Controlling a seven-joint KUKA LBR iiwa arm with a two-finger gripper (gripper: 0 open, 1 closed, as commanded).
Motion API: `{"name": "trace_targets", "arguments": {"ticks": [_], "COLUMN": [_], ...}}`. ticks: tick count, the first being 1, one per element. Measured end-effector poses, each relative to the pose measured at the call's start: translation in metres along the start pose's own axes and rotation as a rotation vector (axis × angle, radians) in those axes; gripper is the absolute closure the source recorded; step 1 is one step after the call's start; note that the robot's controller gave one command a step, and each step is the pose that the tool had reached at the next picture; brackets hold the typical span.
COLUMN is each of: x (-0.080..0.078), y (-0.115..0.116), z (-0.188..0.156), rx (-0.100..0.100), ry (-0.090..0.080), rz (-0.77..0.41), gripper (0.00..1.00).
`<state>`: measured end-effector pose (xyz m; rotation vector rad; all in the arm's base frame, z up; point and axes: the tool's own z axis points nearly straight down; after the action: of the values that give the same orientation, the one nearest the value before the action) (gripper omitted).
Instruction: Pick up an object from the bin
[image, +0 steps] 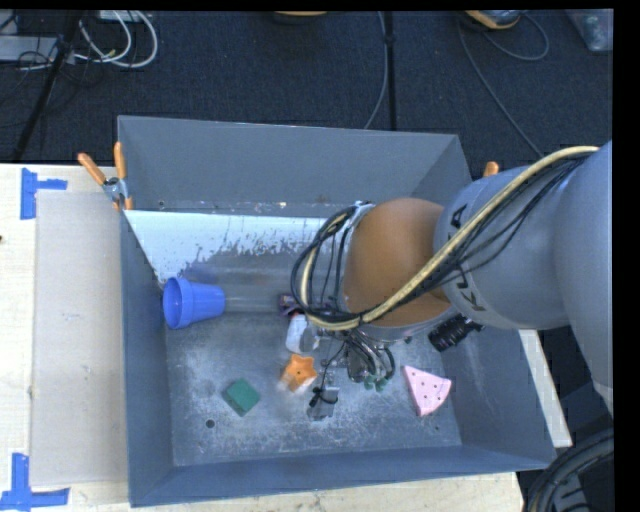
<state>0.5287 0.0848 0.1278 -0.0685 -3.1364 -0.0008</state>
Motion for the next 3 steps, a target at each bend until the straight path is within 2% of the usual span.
{"name": "trace_targets", "arguments": {"ticks": [1, 2, 3], "x": [-0.008, -0.021, -0.021], "y": [0.002, 0.008, 0.008], "z": [0.021, 0.055, 0.056], "rx": [0.003, -0.004, -0.004], "ry": [0.004, -0.003, -0.003], "rz": [0.142, -0.060, -0.060], "gripper": [0.00, 1.00, 1.00]}}
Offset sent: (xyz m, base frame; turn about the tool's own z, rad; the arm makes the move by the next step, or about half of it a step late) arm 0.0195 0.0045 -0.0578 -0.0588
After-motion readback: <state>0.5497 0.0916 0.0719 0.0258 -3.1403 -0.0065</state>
